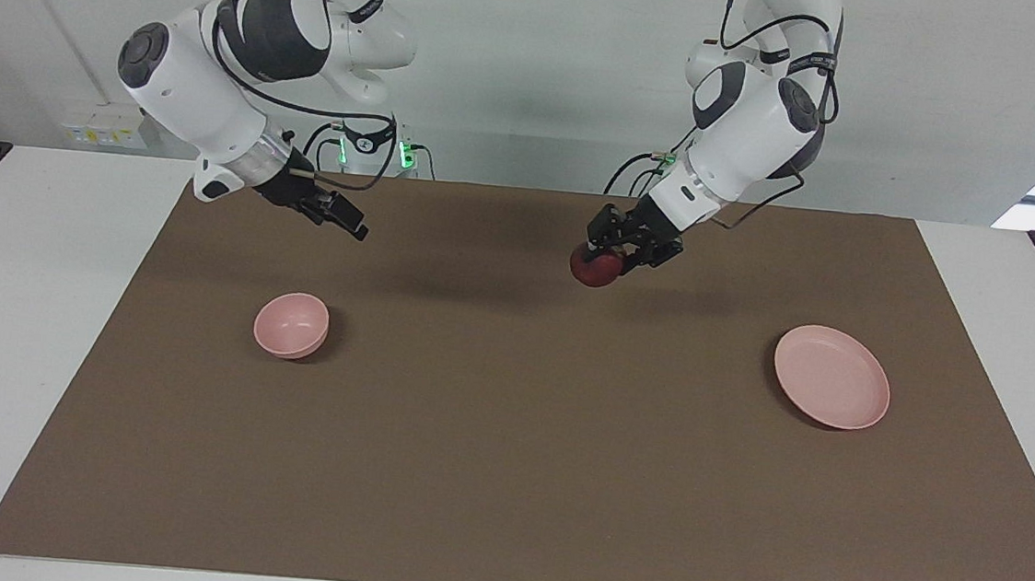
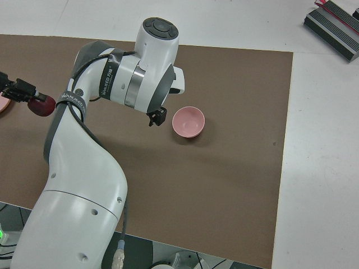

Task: Move apple from plate to bowl
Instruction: 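Lift the apple with the left gripper while the right gripper approaches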

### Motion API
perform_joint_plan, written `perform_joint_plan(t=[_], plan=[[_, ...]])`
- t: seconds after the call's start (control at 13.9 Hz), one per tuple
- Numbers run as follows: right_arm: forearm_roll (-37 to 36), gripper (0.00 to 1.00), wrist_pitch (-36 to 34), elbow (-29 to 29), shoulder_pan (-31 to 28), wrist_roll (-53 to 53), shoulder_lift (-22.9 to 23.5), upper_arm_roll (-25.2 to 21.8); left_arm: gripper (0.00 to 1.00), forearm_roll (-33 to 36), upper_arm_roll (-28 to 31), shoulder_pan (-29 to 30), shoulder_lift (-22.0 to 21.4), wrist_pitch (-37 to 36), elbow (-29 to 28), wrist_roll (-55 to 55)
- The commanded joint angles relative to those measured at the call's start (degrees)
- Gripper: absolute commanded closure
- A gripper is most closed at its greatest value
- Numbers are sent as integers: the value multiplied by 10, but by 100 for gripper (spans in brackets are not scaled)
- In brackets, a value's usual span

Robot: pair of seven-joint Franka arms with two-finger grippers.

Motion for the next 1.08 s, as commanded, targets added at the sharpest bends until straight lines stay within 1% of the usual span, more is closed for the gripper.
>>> perform_joint_plan(t=[0.0,0.14,0.29,0.43,0.5,0.72,0.86,1.0], plan=[[63,0,5,-5,-2,89,7,0,100,-34,-20,-9,5,49,6,-10],[121,0,3,-6,-2,156,15,0,100,-63,-29,-8,3,54,7,-10],[183,0,10,-4,1,237,23,1,100,-84,-35,-9,2,82,6,-10],[210,0,34,0,23,286,27,2,100,-97,-47,-9,4,111,6,-12],[230,0,49,4,33,308,30,1,100,-116,-49,-9,4,127,6,-12],[246,0,76,31,74,396,49,2,100,-139,-71,-9,6,189,5,-13],[257,0,83,30,90,412,53,2,100,-156,-81,-9,5,219,3,-13],[279,0,90,37,99,428,54,2,100,-163,-87,-9,5,225,3,-13]])
